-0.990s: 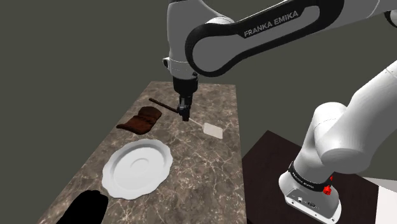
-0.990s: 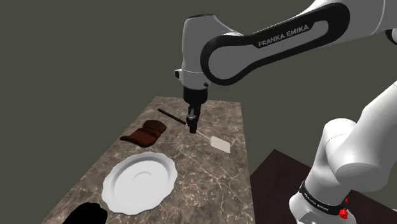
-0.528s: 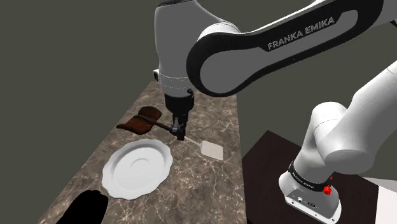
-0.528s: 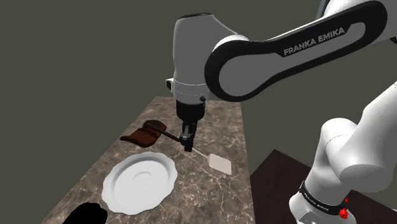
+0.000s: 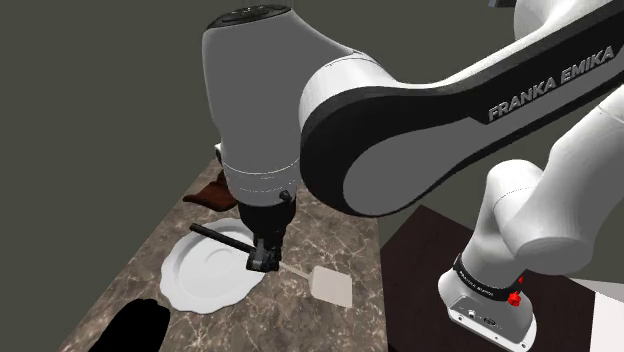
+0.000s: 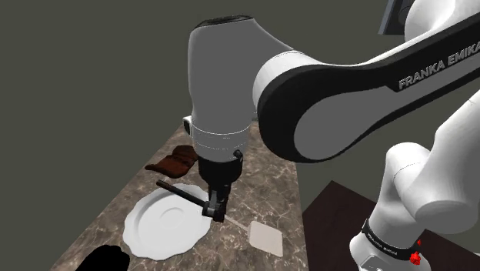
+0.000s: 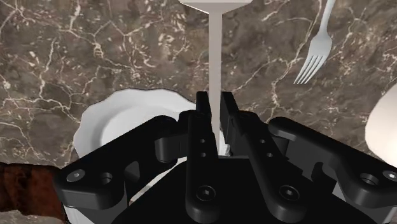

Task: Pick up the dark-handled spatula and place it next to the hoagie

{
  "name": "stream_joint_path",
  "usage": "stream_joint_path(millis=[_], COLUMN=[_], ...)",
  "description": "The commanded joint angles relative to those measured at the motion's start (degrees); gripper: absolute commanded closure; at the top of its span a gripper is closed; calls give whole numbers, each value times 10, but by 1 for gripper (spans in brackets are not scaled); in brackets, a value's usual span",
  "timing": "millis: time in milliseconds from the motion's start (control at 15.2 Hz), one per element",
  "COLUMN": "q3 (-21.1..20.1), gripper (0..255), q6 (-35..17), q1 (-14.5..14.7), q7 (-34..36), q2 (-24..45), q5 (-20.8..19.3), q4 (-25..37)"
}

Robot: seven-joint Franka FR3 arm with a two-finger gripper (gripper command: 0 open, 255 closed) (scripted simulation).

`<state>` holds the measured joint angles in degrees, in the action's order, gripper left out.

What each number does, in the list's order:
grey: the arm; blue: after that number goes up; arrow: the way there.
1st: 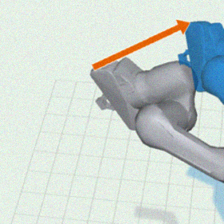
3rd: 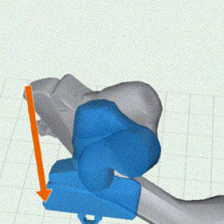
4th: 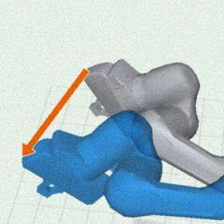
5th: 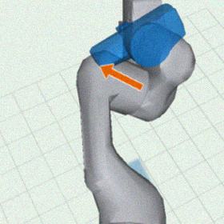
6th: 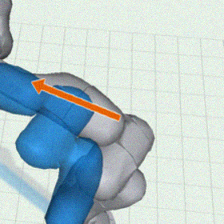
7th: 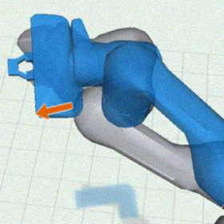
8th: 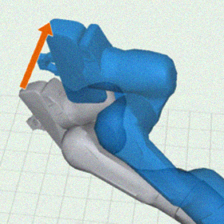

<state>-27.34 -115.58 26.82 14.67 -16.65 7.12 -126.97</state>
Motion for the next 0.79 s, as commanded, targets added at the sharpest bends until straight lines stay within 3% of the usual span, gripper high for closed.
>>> stream_joint_path(millis=[0, 396, 726], q3=[-20, -86, -139], gripper=[255, 255, 255], q6=[2, 6, 16], q1=[8, 30, 52], q7=[31, 134, 231], q2=[10, 68, 141], q5=[-1, -28, -78], q4=[13, 72, 141])
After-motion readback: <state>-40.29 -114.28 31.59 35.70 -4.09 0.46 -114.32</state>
